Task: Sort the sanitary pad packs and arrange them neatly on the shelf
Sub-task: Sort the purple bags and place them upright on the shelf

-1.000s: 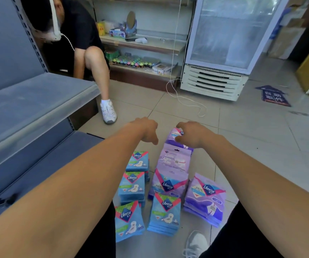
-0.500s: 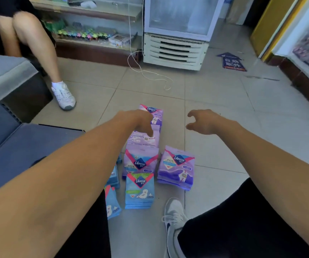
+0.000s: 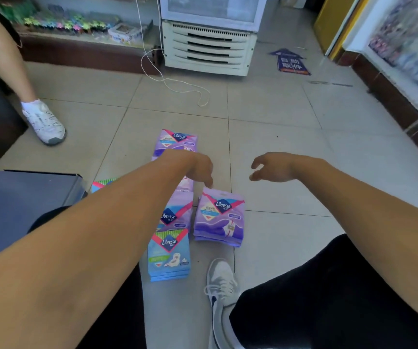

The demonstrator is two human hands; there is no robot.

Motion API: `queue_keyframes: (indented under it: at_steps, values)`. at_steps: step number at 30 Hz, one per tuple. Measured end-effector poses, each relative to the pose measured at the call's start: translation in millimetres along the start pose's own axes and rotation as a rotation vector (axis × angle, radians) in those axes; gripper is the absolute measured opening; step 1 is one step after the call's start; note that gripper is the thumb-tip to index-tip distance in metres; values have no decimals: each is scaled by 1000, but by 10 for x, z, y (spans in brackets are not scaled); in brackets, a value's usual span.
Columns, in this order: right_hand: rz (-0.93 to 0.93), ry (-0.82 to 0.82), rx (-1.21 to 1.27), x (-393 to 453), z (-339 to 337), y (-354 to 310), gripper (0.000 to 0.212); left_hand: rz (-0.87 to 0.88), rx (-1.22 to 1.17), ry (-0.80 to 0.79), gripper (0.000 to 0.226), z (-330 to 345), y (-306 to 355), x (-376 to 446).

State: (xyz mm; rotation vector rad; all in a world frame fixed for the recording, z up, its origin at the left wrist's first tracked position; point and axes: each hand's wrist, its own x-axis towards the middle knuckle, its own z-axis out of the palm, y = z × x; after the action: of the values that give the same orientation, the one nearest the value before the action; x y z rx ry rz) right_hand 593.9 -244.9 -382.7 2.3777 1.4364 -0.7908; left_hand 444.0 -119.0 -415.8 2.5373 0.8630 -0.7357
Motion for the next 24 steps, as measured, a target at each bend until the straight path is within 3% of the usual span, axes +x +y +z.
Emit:
queue_keyframes:
  at_steps: [5,7,13,16,21,24]
  values:
    - [-43,32,-1,182,-161,-2,50,-39,-56,105,53,19,-228,118]
    - [-10,69,-51,301,-184,130,48,-68,-50,101,54,78,-277,209]
    - [118,-39,-140,637,211,326,50,19,-115,17,54,565,-146,468]
    - [120,-63,115,838,757,276,51,68,-130,-80,55,874,-77,612]
    - [389,-69,766,1127,1722,212,45,18,-132,-106,53,1267,-221,792]
    - [447,-67,938,1259,2011,128,60,14,-116,-99,53,1394,-329,839]
